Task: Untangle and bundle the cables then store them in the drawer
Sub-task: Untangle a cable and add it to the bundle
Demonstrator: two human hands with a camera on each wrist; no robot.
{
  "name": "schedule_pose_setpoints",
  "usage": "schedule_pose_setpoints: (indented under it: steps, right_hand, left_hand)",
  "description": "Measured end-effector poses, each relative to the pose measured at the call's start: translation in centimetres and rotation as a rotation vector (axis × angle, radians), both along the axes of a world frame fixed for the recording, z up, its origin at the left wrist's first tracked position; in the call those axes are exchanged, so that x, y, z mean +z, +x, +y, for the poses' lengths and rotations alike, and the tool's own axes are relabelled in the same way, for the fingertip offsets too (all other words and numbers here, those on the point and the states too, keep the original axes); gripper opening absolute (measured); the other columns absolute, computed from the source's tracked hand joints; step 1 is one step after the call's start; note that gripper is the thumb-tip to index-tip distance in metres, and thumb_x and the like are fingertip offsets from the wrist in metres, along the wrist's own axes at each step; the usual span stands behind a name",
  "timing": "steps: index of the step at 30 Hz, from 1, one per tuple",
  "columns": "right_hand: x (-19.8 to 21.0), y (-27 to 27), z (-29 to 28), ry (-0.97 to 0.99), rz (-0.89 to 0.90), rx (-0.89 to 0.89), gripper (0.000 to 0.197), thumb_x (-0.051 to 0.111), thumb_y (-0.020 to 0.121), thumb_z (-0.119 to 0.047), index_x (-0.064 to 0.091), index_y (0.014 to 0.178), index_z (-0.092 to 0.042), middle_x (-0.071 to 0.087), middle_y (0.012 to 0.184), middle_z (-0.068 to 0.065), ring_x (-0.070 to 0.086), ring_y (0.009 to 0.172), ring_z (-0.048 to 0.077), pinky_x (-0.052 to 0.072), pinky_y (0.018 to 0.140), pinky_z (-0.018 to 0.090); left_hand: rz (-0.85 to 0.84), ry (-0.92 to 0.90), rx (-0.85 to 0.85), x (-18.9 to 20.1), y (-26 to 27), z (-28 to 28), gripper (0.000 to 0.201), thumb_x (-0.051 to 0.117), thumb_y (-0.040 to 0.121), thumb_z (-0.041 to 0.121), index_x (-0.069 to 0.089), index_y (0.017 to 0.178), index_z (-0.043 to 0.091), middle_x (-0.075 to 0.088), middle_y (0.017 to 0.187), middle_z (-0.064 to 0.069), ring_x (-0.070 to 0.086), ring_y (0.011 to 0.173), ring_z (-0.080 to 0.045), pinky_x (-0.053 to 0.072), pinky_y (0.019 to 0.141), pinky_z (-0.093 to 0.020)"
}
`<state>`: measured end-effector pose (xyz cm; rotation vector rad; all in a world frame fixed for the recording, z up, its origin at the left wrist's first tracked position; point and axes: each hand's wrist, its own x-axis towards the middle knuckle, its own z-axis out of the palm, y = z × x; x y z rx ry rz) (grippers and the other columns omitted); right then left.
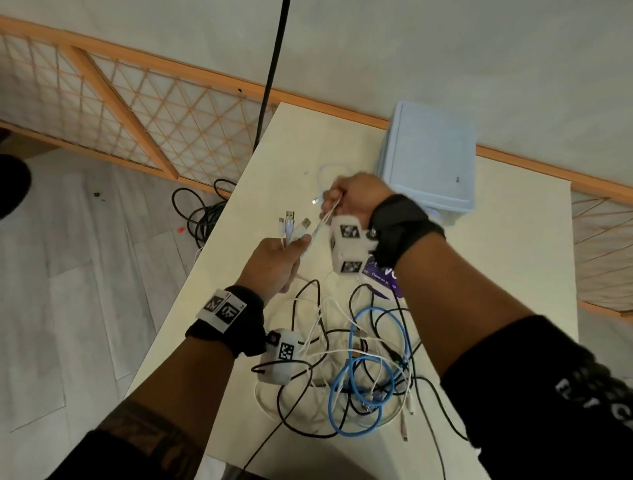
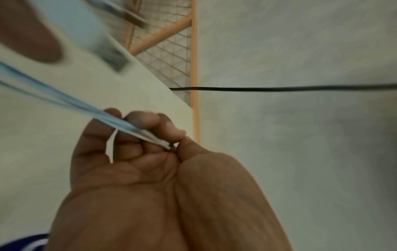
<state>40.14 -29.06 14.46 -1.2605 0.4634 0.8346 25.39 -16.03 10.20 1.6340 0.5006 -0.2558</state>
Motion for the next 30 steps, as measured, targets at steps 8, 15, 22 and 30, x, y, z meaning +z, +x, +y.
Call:
schedule_pose_setpoints:
  steps: [8, 15, 22, 30]
  right_hand:
    - [4.3, 5.9, -0.1, -0.064, -0.215, -0.182, 0.033, 0.034, 0.105, -0.015, 0.051, 0.078, -0.013, 0.049, 0.06, 0.002, 0.047, 0.059, 0.019, 0.042, 0.064, 0.032]
    - [2.8, 1.9, -1.8, -0.505, -0.501, 0.218, 0.05, 0.047, 0.104, -0.033, 0.047, 0.144, -0.002, 0.049, 0.148, 0.021, 0.048, 0.136, 0.036, 0.044, 0.104, 0.037]
    - [-4.9, -10.4, -2.9, -0.691, -0.62, 0.292, 0.021, 0.049, 0.101, -0.02, 0.071, 0.102, -0.019, 0.073, 0.101, -0.005, 0.066, 0.092, 0.012, 0.049, 0.077, 0.023]
    - [-11.0, -10.9, -1.7, -0.882, -0.66, 0.708, 0.029, 0.051, 0.094, -0.007, 0.074, 0.107, -0.019, 0.074, 0.112, 0.002, 0.067, 0.104, 0.022, 0.05, 0.086, 0.025]
  left_hand:
    - [0.064, 0.094, 0.049, -0.9, 0.4, 1.2, 0.074, 0.052, 0.106, 0.045, 0.033, 0.037, 0.024, 0.033, 0.042, -0.007, 0.026, 0.034, -0.016, 0.029, 0.04, -0.02]
    - [0.034, -0.031, 0.089, -0.7, 1.9, 1.1, 0.071, 0.047, 0.107, 0.05, 0.033, 0.041, 0.029, 0.029, 0.042, 0.004, 0.021, 0.038, -0.013, 0.02, 0.049, -0.023]
    - [-0.006, -0.066, 0.155, 0.4, 3.8, 1.3, 0.071, 0.042, 0.108, 0.052, 0.033, 0.042, 0.028, 0.027, 0.047, 0.01, 0.02, 0.042, -0.012, 0.018, 0.051, -0.023]
    - [-0.007, -0.08, 0.182, 0.6, 4.5, 0.2, 0.067, 0.04, 0.107, 0.056, 0.028, 0.048, 0.028, 0.025, 0.05, 0.008, 0.019, 0.041, -0.011, 0.018, 0.046, -0.019]
